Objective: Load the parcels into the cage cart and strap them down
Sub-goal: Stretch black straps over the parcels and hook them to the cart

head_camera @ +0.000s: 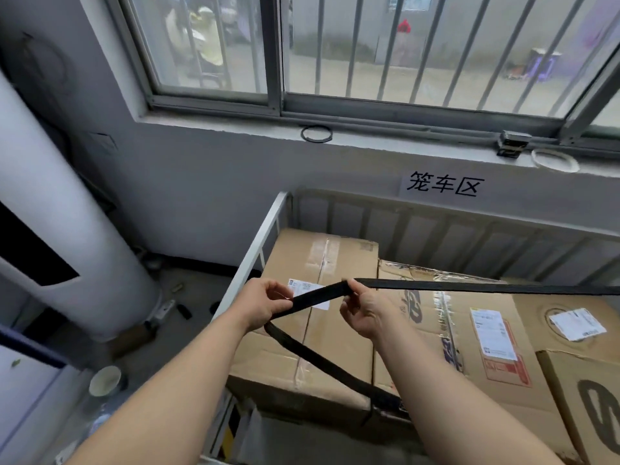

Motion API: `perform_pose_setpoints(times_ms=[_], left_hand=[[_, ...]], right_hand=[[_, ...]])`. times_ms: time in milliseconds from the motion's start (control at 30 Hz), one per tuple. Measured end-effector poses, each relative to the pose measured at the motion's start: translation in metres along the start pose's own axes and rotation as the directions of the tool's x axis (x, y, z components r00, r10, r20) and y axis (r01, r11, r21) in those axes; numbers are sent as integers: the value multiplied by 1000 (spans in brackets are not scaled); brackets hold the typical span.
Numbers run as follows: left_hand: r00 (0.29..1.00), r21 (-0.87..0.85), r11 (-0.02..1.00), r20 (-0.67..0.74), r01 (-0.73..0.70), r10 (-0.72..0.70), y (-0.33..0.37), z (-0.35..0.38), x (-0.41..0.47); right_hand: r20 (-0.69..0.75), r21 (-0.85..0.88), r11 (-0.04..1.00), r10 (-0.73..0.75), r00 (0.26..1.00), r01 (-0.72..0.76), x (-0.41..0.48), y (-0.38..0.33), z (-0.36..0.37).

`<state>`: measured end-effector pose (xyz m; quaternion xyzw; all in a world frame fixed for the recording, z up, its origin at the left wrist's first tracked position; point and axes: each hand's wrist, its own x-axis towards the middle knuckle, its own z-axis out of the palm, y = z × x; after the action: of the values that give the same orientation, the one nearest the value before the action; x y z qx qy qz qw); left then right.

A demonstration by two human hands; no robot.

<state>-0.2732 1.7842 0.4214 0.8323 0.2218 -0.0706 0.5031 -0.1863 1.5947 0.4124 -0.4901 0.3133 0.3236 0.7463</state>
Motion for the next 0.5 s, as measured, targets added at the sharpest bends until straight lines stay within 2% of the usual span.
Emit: perform_pose_setpoints(times_ms=[100, 233, 400, 500], left_hand=[[1000, 16, 1000, 22, -13, 12, -16, -15, 14], [998, 34, 999, 62, 16, -18, -42, -30, 27], [991, 54, 994, -100, 97, -92, -71, -53, 51], [978, 29, 987, -145, 155, -150, -85, -65, 67]], right_hand=[[4, 55, 998, -7, 1000, 7, 8, 12, 19], [1, 29, 1000, 1, 1000, -1, 18, 35, 44], [4, 2, 1000, 18, 1000, -18, 50, 49, 77], [36, -18, 998, 54, 998, -53, 77, 56, 99]])
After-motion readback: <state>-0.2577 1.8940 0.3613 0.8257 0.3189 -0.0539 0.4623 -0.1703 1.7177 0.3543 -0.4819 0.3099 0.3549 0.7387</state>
